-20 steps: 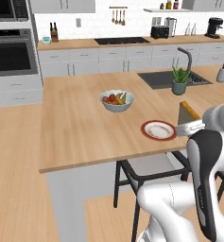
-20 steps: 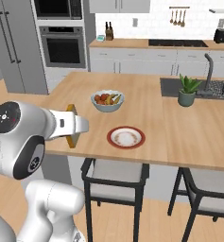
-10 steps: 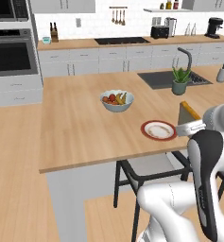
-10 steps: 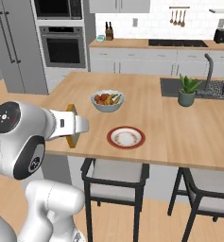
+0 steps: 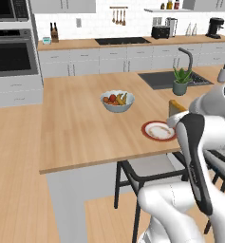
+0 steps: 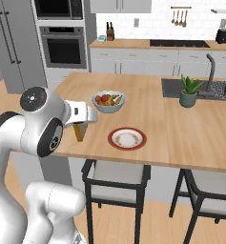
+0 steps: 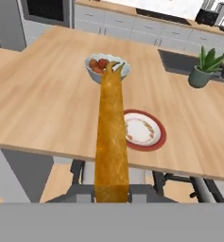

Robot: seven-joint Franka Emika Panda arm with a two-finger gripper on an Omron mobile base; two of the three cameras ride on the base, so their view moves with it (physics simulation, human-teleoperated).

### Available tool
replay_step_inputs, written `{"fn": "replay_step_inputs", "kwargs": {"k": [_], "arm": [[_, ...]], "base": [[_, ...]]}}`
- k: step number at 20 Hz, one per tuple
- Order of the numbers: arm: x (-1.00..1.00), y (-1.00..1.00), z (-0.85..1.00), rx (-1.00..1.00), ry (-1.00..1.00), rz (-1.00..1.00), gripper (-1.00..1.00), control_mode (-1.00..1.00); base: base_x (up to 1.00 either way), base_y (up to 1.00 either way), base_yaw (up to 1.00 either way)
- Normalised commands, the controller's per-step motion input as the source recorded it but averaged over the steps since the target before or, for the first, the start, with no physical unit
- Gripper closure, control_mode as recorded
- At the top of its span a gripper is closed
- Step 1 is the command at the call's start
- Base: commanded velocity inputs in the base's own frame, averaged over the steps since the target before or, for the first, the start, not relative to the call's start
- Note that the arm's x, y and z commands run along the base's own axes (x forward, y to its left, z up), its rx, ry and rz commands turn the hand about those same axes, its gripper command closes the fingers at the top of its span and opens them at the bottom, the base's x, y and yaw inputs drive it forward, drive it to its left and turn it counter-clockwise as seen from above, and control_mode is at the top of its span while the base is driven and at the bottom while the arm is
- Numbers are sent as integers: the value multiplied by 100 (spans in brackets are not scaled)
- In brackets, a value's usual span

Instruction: Start the toaster. Once the lever pops up, take the bread to the plate on the dining counter.

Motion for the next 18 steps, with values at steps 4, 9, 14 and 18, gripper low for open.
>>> {"fn": "replay_step_inputs", "kwargs": {"k": [4, 9, 14, 18], "arm": [[100, -8, -4, 0, 8, 11, 100, -100], [98, -22, -17, 0, 15, 8, 100, -100], [61, -8, -34, -1, 21, 1, 100, -100], [39, 0, -51, 0, 15, 0, 100, -100]], "base": [[0, 0, 0], [0, 0, 0], [0, 0, 0], [0, 0, 0]]}}
